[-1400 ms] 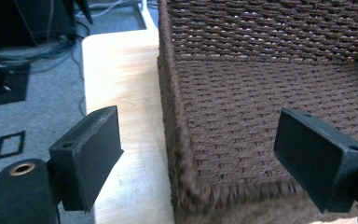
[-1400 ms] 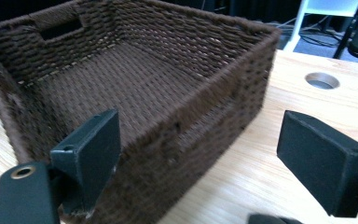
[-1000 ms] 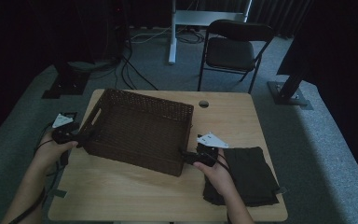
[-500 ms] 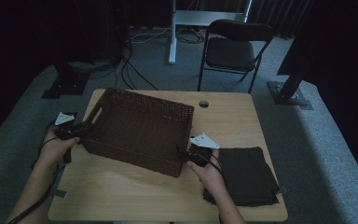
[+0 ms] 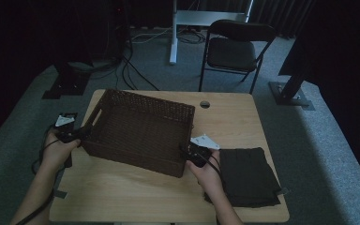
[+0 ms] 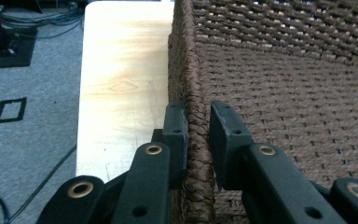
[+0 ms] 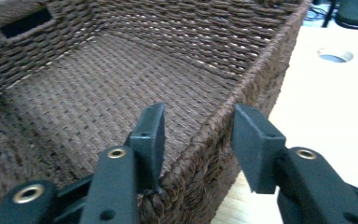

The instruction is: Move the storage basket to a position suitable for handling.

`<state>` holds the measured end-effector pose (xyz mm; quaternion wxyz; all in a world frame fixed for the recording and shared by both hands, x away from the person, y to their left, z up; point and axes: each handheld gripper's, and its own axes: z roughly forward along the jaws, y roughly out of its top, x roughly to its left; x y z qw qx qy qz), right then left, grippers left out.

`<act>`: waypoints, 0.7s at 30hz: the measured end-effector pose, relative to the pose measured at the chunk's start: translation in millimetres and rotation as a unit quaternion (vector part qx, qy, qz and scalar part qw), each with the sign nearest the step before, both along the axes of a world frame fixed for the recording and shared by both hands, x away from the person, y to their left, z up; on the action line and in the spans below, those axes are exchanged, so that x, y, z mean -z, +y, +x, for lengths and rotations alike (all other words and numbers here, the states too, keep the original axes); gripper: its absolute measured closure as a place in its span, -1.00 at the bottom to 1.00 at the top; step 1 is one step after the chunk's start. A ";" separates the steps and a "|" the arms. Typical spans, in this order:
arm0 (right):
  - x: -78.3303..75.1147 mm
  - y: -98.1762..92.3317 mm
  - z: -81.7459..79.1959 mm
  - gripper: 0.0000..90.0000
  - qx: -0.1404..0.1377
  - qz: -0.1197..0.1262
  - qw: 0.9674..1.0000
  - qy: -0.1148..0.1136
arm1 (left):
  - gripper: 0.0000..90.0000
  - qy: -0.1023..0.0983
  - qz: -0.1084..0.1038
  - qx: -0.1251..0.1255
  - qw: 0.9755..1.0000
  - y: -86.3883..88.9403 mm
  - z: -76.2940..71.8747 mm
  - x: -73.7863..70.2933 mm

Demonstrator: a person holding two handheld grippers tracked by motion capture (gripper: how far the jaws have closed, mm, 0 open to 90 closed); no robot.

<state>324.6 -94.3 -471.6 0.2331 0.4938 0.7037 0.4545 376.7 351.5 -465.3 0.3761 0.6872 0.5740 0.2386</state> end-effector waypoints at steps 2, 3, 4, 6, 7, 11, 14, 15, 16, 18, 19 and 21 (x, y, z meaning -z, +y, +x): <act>-0.7 -0.1 0.3 0.29 0.004 -0.005 1.000 0.001 | 0.75 0.001 -0.001 -0.003 1.000 -1.0 -3.3 -0.2; -0.8 -0.4 0.5 0.30 0.005 -0.006 1.000 0.001 | 0.80 0.001 0.000 -0.005 1.000 -1.1 -5.2 0.0; -1.0 -1.0 1.1 0.32 0.006 -0.007 1.000 0.002 | 0.80 0.000 -0.005 -0.008 1.000 -1.8 -7.2 0.5; -1.2 -2.4 2.3 0.34 0.010 -0.006 1.000 0.004 | 0.80 -0.001 -0.010 -0.010 1.000 -2.8 -11.1 1.4; -1.3 -2.7 2.7 0.35 0.011 -0.006 1.000 0.004 | 0.80 -0.003 -0.014 -0.012 1.000 -3.4 -12.9 1.7; -1.8 -4.6 5.6 0.40 0.019 -0.008 1.000 0.007 | 0.80 0.000 -0.010 -0.022 1.000 -8.6 -22.1 1.5; -2.2 -6.2 6.5 0.43 0.024 -0.013 1.000 0.007 | 0.80 -0.002 -0.013 -0.031 0.999 -12.2 -28.3 1.8; -2.1 -6.2 6.6 0.44 0.024 -0.016 1.000 0.005 | 0.80 -0.004 -0.011 -0.032 0.999 -13.1 -30.7 2.0; -2.2 -6.7 6.7 0.45 0.025 -0.017 1.000 0.006 | 0.79 -0.007 -0.014 -0.034 0.999 -13.8 -32.8 2.9; -2.4 -7.8 7.1 0.48 0.026 -0.016 1.000 0.007 | 0.79 -0.007 -0.029 -0.040 0.999 -14.5 -37.4 3.8; -2.6 -8.4 7.3 0.48 0.025 -0.015 1.000 0.009 | 0.79 -0.008 -0.031 -0.042 0.999 -15.1 -38.9 4.0; -3.1 -9.0 7.7 0.49 0.024 -0.019 1.000 0.009 | 0.79 -0.009 -0.027 -0.045 0.999 -17.0 -42.2 4.0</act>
